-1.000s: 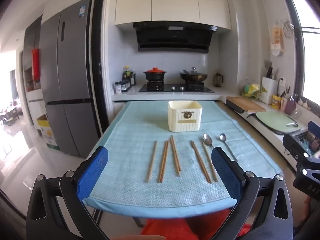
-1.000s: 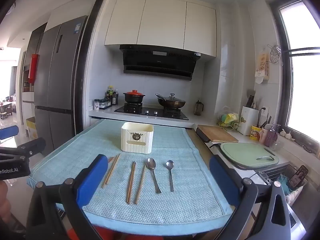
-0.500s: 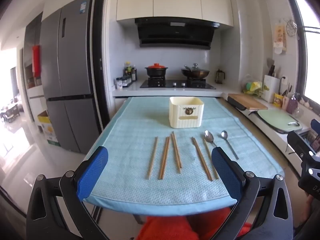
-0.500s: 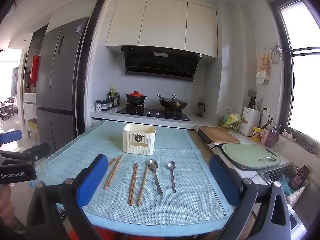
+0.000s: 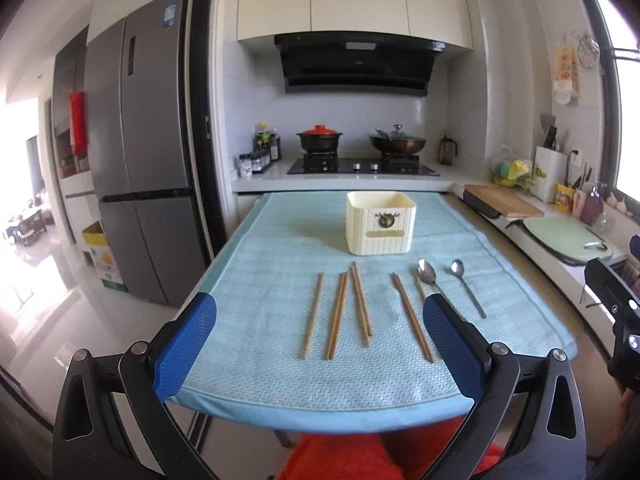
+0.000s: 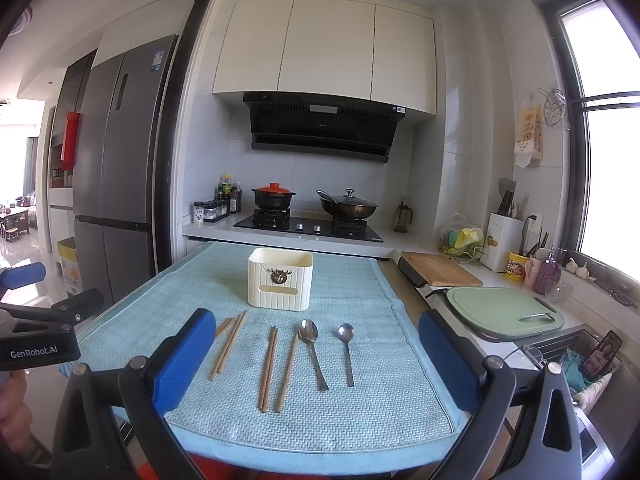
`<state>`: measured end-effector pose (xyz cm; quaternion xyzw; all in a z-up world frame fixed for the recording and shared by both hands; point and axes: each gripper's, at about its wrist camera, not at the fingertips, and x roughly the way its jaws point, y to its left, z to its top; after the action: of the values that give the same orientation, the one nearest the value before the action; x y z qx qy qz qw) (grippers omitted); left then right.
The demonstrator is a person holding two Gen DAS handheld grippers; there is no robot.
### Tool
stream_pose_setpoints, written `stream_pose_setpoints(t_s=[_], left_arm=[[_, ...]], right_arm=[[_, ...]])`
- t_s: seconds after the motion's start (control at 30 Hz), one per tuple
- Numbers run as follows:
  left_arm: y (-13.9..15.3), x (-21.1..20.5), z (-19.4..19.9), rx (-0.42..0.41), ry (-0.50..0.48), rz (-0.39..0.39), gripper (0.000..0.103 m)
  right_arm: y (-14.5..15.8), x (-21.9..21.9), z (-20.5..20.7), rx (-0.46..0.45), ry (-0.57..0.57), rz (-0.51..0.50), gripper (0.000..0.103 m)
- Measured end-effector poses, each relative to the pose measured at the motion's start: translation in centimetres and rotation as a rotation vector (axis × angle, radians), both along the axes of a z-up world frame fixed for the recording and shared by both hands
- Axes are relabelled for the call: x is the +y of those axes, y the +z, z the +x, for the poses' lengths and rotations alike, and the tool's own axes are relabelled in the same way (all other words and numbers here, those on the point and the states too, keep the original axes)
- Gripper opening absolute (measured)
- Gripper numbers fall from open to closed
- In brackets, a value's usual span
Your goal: Organize utensils
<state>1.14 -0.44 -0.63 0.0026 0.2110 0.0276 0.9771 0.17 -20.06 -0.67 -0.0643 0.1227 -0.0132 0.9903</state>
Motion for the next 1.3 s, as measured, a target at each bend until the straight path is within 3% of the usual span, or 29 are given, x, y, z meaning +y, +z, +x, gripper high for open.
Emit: stream_pose_setpoints(t_s=[1.3], left_arm=[[-1.0,-0.8,1.1,0.04,0.013,0.054,0.103]], right_arm=[[-0.7,-0.5,0.6,0.023,-0.003,0.022,0.103]])
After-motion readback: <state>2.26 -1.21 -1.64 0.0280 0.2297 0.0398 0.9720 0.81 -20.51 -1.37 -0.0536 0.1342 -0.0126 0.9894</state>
